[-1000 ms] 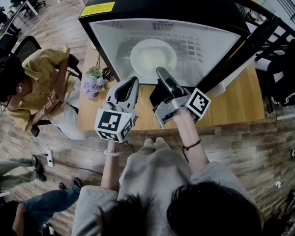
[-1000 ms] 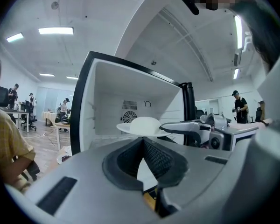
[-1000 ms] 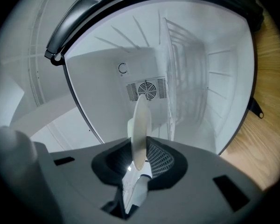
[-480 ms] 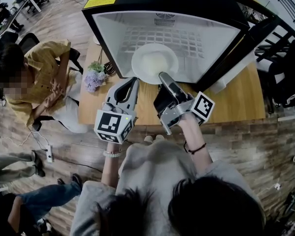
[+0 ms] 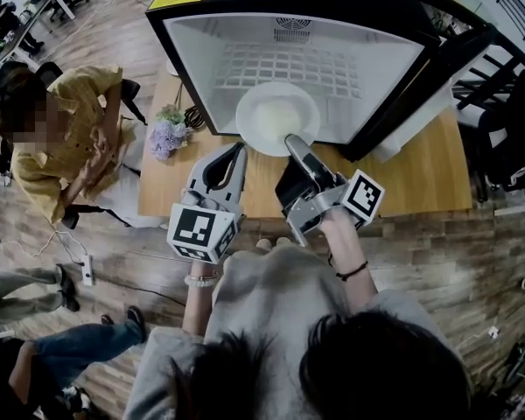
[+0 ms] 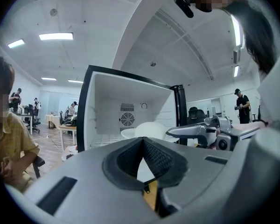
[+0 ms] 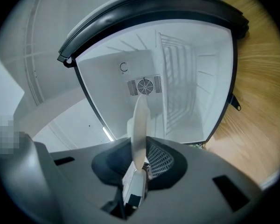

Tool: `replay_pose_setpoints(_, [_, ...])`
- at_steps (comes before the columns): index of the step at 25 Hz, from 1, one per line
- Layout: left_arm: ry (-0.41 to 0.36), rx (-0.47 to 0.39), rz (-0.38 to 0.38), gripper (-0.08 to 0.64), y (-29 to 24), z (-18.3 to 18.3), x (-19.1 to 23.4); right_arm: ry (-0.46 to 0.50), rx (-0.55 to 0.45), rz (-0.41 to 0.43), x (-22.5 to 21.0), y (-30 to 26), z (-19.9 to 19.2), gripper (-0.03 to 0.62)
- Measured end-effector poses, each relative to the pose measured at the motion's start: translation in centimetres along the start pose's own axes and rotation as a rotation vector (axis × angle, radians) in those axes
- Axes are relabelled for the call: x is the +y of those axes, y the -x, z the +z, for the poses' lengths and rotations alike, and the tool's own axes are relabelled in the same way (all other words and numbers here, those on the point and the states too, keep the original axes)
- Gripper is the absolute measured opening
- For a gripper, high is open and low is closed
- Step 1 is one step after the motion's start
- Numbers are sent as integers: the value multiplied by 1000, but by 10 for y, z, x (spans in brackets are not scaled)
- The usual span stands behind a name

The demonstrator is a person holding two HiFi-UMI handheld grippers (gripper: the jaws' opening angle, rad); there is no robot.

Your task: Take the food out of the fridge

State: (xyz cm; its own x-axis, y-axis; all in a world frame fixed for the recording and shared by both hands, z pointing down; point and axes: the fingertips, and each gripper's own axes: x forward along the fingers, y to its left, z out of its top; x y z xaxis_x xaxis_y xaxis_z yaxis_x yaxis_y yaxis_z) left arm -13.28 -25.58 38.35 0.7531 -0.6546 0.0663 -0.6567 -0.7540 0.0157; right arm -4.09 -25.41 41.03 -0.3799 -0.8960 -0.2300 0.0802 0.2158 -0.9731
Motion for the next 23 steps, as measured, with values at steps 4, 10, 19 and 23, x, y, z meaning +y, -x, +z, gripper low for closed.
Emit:
replay_pose_setpoints(4, [6,1,3,8,4,-2,-2,0,-8,-4,-1,5,1,72])
replay_pose_setpoints(10, [2,-3,-4,8,4,-1,-6,-3,-19,-4,-1,10,2,72])
replay_pose_setpoints(19, [-5,-10,-8,8,5,3,-7,6,-24,8,5,10,3,72])
replay_pose_setpoints(23, [-8,-10,-9,8,5,4,-10,12,-26,10,7,13,4,72])
